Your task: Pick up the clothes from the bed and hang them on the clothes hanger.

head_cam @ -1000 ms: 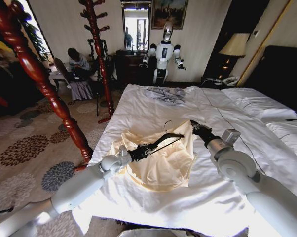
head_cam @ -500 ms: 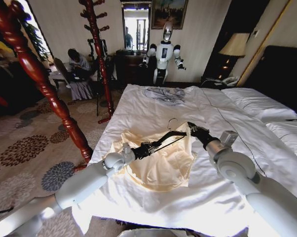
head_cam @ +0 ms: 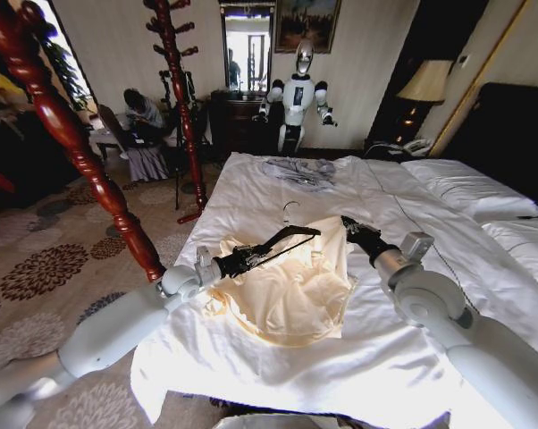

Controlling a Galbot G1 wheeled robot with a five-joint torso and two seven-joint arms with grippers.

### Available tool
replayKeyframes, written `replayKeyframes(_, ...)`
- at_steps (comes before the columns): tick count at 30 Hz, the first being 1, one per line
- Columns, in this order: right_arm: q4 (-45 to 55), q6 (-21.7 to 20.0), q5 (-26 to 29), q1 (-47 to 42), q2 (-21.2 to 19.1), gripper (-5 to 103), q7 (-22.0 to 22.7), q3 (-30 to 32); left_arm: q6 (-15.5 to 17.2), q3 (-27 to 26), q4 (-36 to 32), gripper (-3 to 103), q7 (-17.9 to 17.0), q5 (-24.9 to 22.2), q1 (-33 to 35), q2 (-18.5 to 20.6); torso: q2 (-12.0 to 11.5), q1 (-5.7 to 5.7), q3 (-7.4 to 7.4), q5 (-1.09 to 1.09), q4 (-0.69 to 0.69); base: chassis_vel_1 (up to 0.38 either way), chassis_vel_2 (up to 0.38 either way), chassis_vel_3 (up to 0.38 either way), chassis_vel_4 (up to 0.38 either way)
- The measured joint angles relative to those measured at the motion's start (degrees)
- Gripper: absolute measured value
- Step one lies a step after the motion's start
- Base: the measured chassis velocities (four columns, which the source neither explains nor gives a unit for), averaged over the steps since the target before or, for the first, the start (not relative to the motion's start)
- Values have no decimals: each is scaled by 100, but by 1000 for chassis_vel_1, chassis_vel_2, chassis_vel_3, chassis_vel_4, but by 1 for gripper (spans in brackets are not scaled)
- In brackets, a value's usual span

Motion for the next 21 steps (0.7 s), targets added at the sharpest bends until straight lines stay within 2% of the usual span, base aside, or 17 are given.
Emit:
replayKeyframes(11, 173, 3, 113, -163, 5, 0, 60, 33, 16, 384, 487, 16, -125, 58, -324, -644, 0, 0, 0, 0, 1, 0, 0, 0, 0)
replayKeyframes(21, 128, 3, -178, -417, 225, 0, -34, -110, 14, 463, 509, 16, -244, 3, -449, -840, 0, 0, 0, 0, 2, 0, 0, 0, 0)
